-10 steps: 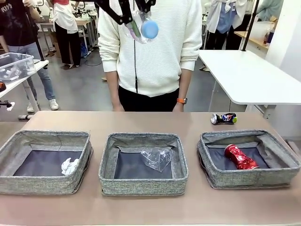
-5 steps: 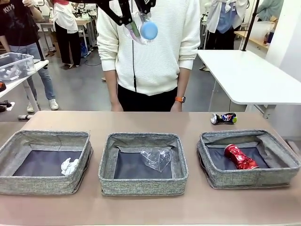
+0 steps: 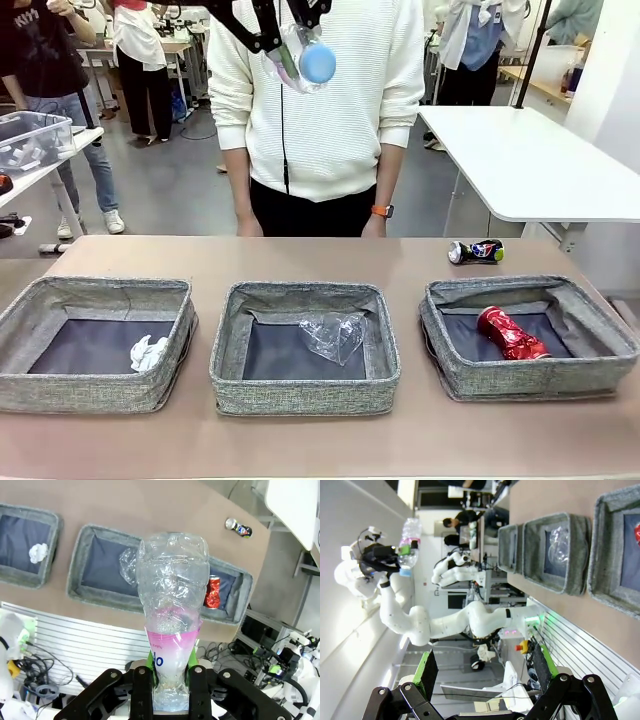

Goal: Sort the waste into the appropriate baskets.
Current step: Place the picked waste into the Fabric basket indicated by the person.

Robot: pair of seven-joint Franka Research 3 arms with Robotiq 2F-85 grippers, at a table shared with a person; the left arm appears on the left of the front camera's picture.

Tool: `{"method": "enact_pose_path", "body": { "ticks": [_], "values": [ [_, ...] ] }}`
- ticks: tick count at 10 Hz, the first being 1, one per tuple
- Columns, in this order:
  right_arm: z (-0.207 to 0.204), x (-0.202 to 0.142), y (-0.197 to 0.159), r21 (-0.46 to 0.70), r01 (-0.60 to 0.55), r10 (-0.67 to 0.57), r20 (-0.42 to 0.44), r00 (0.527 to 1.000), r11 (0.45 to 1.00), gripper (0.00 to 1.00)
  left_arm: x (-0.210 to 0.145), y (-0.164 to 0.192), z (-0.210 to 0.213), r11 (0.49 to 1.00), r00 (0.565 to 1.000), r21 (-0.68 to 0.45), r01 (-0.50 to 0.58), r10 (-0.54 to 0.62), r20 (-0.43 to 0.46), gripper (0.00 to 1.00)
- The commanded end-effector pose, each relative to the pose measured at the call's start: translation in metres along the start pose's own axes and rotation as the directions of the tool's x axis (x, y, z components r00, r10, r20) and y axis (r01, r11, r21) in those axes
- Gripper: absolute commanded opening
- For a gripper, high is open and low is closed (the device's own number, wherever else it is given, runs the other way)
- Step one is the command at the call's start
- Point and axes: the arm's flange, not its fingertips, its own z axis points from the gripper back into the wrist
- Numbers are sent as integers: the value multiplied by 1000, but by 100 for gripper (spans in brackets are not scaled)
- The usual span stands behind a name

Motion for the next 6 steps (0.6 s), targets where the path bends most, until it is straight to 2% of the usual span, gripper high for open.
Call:
{"method": "enact_pose_path", "body": {
  "ticks": [1, 6],
  "values": [
    [-1, 1, 2, 9, -12, 12, 11, 1000, 1000, 100, -1, -1, 2, 1000, 1000, -4, -14, 14, 0, 23],
    [-1, 1, 2, 9, -12, 12, 11, 1000, 1000, 100, -1, -1, 2, 1000, 1000, -4, -14, 14, 0, 23]
  ]
}}
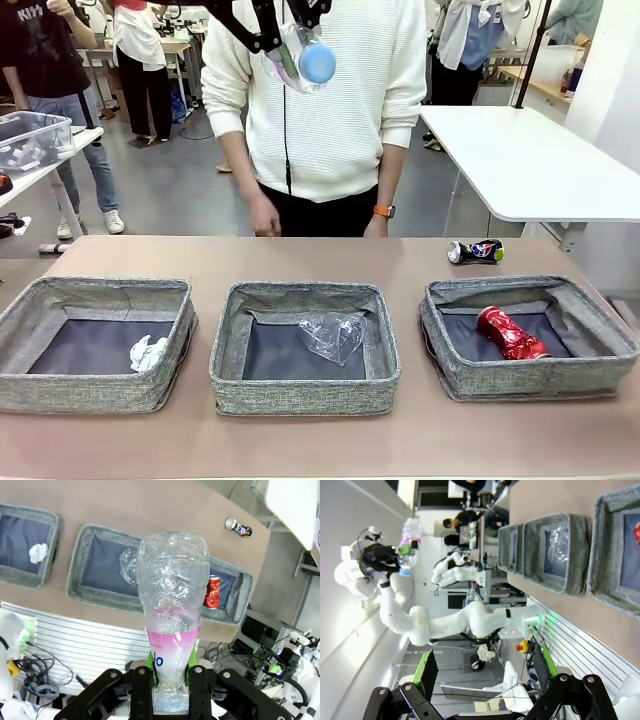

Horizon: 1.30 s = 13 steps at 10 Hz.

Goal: Sort the waste into the appropriate baskets.
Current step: Place the picked waste into the Fabric basket indicated by the person.

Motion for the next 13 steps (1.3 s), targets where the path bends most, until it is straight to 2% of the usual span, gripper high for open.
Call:
{"method": "enact_pose_path", "body": {
  "ticks": [1, 13],
  "values": [
    [-1, 1, 2, 9, -12, 12, 11, 1000, 1000, 100, -1, -1, 2, 1000, 1000, -4, -14, 14, 0, 23],
    [-1, 1, 2, 9, -12, 12, 11, 1000, 1000, 100, 0, 0, 0, 1000, 1000, 0, 0, 0, 0, 23]
  ]
}}
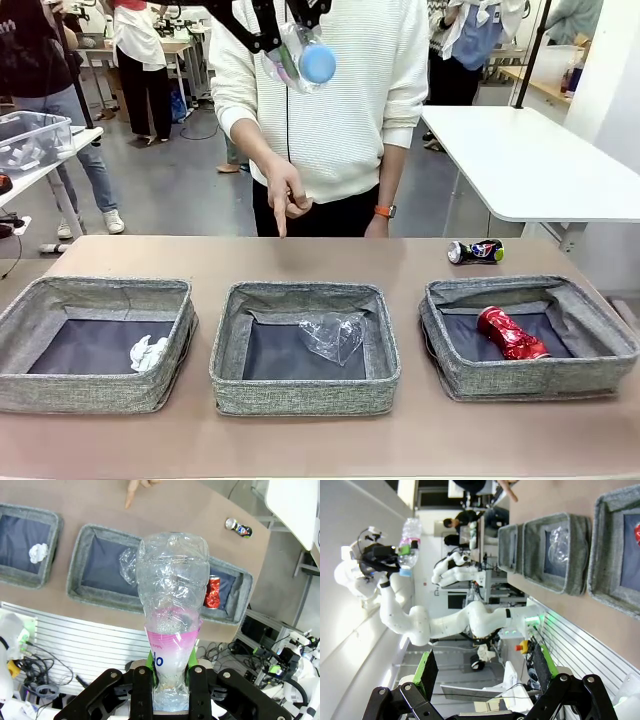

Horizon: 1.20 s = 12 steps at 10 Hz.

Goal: Sort the waste into the appropriate baskets.
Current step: Place the picked waste into the Fabric basket indicated by the person.

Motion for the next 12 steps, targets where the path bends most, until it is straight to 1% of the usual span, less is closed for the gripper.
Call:
{"method": "enact_pose_path", "body": {
  "ticks": [1, 2, 3, 4, 5, 6, 7, 8, 9, 11, 12],
  "values": [
    [-1, 1, 2, 9, -12, 12, 11, 1000, 1000, 100, -8, 8, -12, 992, 992, 39, 123, -124, 23, 23],
    [-1, 1, 2, 9, -12, 12, 11, 1000, 1000, 100, -24, 27, -34, 969, 970, 51, 243, -242, -10, 23],
    [-1, 1, 2, 9, -12, 12, 11, 1000, 1000, 100, -46, 53, -59, 923, 924, 44, 382, -380, -50, 23],
    [-1, 1, 2, 9, -12, 12, 11, 1000, 1000, 100, -72, 83, -89, 896, 896, 34, 443, -441, -53, 23],
    [-1, 1, 2, 9, -12, 12, 11, 1000, 1000, 100, -90, 101, -117, 888, 889, 39, 458, -457, -34, 23],
    [-1, 1, 2, 9, -12, 12, 11, 1000, 1000, 100, -101, 110, -145, 893, 894, 64, 446, -447, 12, 23],
    [-1, 1, 2, 9, -12, 12, 11, 1000, 1000, 100, -106, 116, -180, 861, 862, 48, 506, -505, -34, 23],
    [-1, 1, 2, 9, -12, 12, 11, 1000, 1000, 100, -95, 116, -215, 887, 891, 125, 444, -452, 36, 23],
    [-1, 1, 2, 9, -12, 12, 11, 1000, 1000, 100, -82, 114, -239, 899, 904, 105, 424, -428, 11, 23],
    [-1, 1, 2, 9, -12, 12, 11, 1000, 1000, 100, -62, 109, -254, 919, 925, 123, 375, -380, 20, 23],
    [-1, 1, 2, 9, -12, 12, 11, 1000, 1000, 100, -57, 109, -255, 927, 932, 143, 347, -358, 57, 23]
  ]
}}
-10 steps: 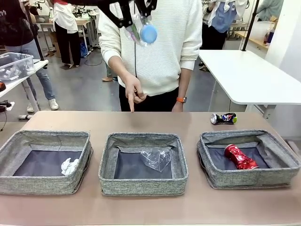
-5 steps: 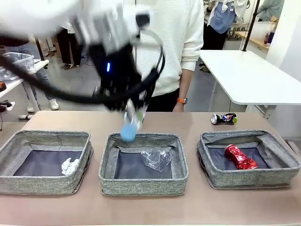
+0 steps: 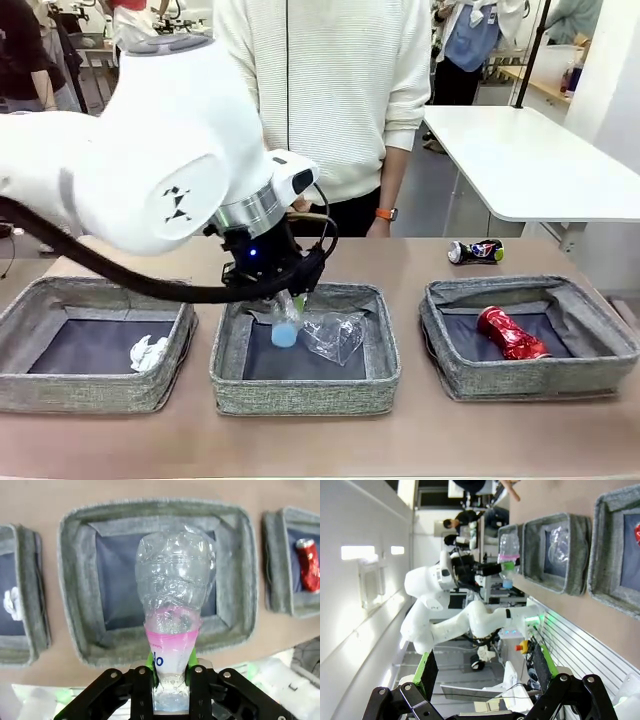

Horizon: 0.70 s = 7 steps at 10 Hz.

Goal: Sort the waste into the appropriate baskets.
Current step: Place the picked waste into the Fabric basket indicated by the person.

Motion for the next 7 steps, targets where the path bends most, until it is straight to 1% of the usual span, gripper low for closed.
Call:
{"method": "enact_pose_path", "body": {
  "ticks": [1, 2, 4, 5, 6, 7],
  "values": [
    [-1, 1, 2, 9, -12, 12, 11, 1000, 1000, 100, 8, -10, 8, 999, 998, 1, -43, 43, 50, 23],
    [-1, 1, 2, 9, -12, 12, 11, 1000, 1000, 100, 11, -8, 8, 998, 996, -18, -65, 66, 62, 23],
    [-1, 1, 2, 9, -12, 12, 11, 1000, 1000, 100, 12, -7, 5, 997, 995, -12, -70, 71, 74, 23],
    [-1, 1, 2, 9, -12, 12, 11, 1000, 1000, 100, 11, -7, 5, 998, 996, -11, -57, 57, 69, 76],
    [-1, 1, 2, 9, -12, 12, 11, 1000, 1000, 100, 11, -10, 6, 998, 995, -8, -64, 64, 76, 81],
    [-1, 1, 2, 9, -12, 12, 11, 1000, 1000, 100, 10, -10, 6, 998, 994, -13, -64, 65, 85, 100]
  ]
}}
